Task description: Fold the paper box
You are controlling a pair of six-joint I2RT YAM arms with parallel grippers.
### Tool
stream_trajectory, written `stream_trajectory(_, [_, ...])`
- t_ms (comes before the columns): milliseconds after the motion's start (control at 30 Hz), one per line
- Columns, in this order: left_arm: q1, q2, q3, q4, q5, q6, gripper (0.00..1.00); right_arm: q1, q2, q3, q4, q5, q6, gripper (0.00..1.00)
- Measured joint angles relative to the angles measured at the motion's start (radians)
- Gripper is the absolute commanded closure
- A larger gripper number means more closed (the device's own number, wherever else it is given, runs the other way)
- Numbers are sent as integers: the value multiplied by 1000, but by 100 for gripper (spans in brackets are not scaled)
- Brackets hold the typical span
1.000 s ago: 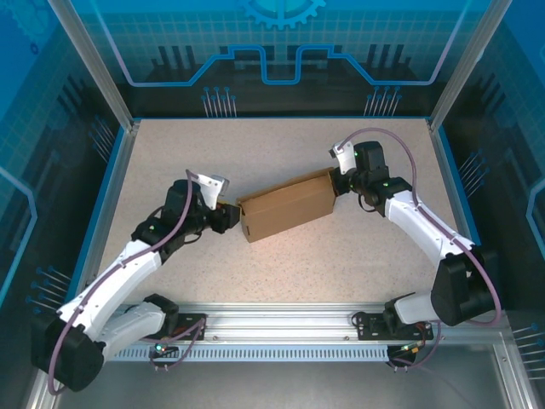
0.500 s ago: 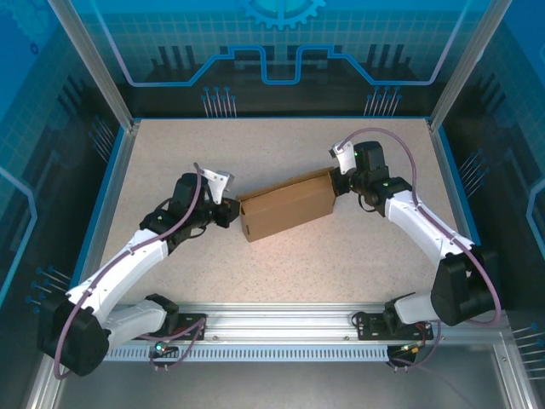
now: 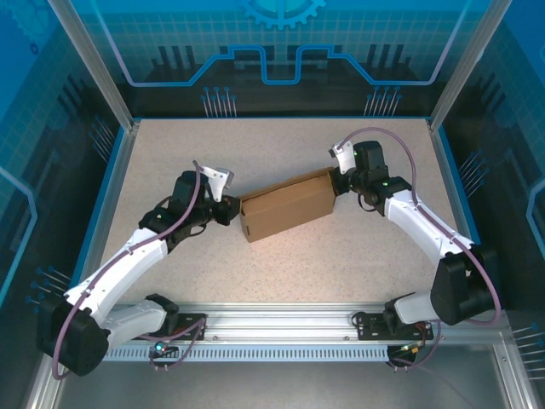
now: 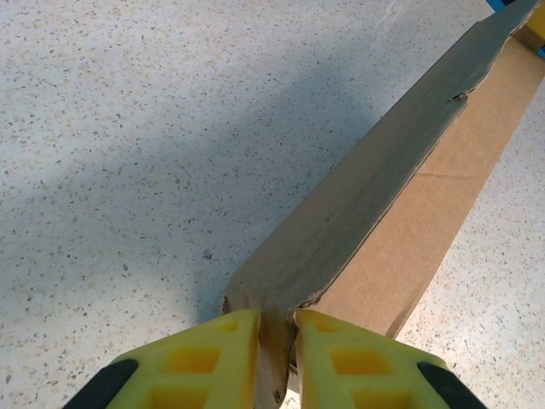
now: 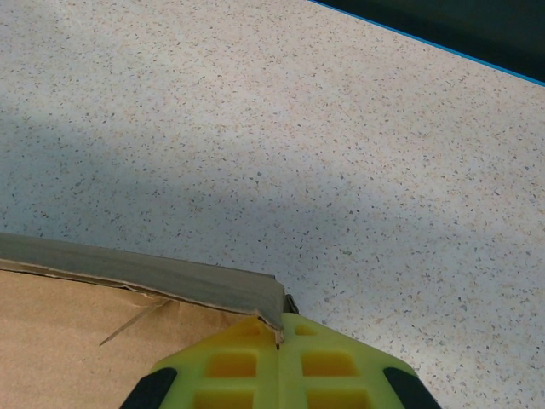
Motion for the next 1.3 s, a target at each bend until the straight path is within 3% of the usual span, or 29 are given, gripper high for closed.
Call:
stream_trajectory(200, [-6, 5, 18, -27, -11, -16, 85, 0, 1, 0, 0, 0, 0, 97])
stream_trajectory(567, [-16, 8, 41, -72, -23, -79, 100, 1, 1, 0, 1, -1, 1, 97])
stream_trajectory(1300, [-19, 18, 68, -103, -16, -404, 100, 13, -18, -15, 2, 5, 27, 98])
